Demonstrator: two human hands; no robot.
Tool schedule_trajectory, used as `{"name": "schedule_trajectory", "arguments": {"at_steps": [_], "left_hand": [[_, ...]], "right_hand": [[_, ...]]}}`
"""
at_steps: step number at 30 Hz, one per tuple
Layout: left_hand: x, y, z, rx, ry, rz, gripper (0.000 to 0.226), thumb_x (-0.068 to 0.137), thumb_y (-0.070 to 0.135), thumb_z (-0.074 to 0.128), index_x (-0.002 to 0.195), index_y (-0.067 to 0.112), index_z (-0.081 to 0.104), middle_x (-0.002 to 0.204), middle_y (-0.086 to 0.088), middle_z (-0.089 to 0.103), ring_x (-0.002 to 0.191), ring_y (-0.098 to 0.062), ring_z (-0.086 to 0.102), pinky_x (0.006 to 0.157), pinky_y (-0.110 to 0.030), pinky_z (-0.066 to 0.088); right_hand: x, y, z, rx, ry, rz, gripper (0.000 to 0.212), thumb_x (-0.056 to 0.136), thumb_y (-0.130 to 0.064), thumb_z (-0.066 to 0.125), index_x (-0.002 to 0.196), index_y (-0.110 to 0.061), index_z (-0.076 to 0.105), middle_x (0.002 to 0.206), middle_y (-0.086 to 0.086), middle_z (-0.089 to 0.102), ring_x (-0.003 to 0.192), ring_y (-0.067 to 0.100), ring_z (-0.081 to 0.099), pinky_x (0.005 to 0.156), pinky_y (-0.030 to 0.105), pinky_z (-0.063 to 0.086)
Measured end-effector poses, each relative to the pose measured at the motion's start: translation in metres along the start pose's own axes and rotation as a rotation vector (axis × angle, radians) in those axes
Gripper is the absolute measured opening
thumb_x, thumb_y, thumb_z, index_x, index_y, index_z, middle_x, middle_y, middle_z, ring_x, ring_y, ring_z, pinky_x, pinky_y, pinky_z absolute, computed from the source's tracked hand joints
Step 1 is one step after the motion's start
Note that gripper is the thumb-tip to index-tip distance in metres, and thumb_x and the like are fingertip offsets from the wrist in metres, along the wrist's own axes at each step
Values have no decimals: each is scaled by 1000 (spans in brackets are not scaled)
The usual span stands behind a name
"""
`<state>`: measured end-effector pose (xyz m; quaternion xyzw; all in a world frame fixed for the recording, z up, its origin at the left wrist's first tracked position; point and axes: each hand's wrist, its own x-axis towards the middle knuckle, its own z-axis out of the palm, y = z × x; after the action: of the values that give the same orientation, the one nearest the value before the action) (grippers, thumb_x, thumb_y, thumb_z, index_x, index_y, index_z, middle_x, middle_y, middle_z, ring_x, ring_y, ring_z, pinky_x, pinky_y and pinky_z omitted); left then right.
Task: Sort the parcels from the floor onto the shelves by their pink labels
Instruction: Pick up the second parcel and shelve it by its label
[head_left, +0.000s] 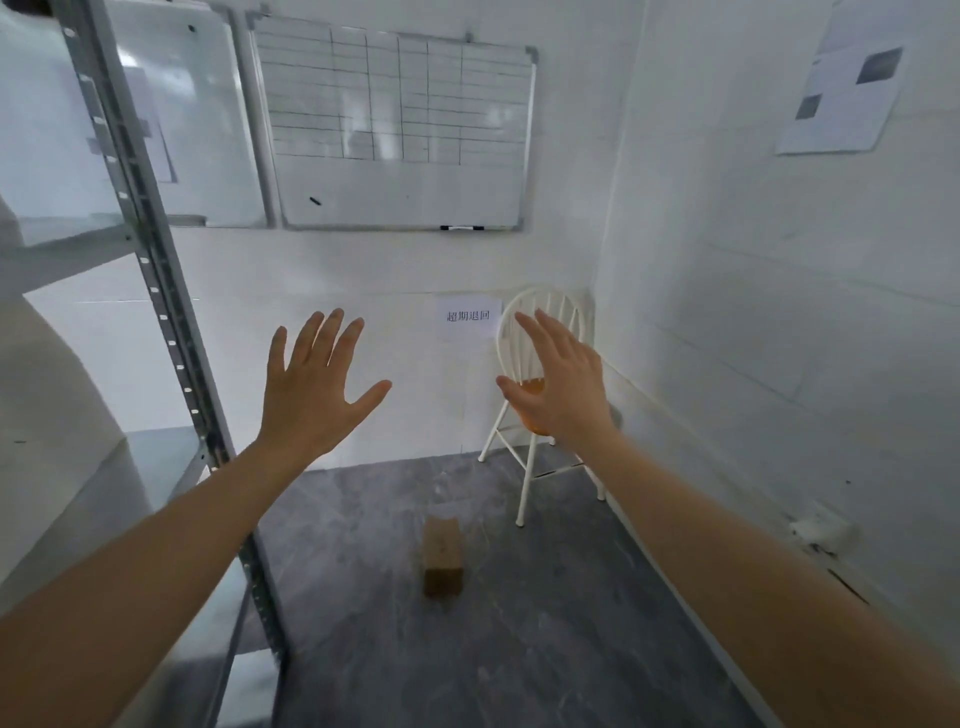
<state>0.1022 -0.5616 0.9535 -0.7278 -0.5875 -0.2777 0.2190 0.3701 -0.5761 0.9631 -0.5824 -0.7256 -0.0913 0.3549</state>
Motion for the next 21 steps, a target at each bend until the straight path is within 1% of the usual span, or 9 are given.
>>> {"name": "schedule_trajectory", "arguments": {"at_steps": [3,4,9,11,14,18,21], "left_hand": [[29,-12,42,-20,-15,8,83,77,68,18,143,19,29,154,-6,26,143,-23,17,114,-47,2],[39,-15,57,-28,-17,4,82,77,67,19,143,19,30,153,-6,26,143,-23,17,114,-47,2],[99,-34,142,-29,-33,-6,78,79,65,24,139,16,37,149,-8,36,139,-27,26,112,-50,9],[123,-41,180,-38,-62,-23,79,79,65,25,139,16,38,149,-9,36,139,-27,28,112,-51,11],[162,-49,237,-59,-100,-67,82,76,68,22,141,19,34,151,-8,31,141,-26,23,112,-50,10],[200,-61,299,-79,-134,-78,79,77,65,27,139,16,38,148,-10,37,138,-29,30,111,-51,14],[226,-76,345,-96,-164,-98,79,77,65,29,139,16,38,147,-10,38,137,-29,31,110,-51,15]], "right_hand": [[35,17,35,3,-9,24,73,82,-55,50,145,-29,24,155,3,25,142,25,24,113,50,20],[47,24,48,3,-14,29,73,83,-53,52,145,-29,23,155,3,25,142,25,24,113,50,19],[114,67,114,10,-18,54,76,78,-59,42,145,-28,23,154,4,29,142,24,25,112,51,22],[142,88,141,5,-36,52,75,79,-58,44,145,-29,23,155,3,27,142,24,24,112,50,19],[188,116,180,-10,-77,26,74,80,-56,44,146,-29,22,156,3,23,143,24,22,113,48,16],[241,144,234,-16,-87,59,74,81,-56,44,145,-29,22,155,2,25,143,23,22,112,47,16],[270,162,277,-49,-127,49,74,81,-56,46,145,-28,23,156,3,24,143,23,21,113,48,15]]}}
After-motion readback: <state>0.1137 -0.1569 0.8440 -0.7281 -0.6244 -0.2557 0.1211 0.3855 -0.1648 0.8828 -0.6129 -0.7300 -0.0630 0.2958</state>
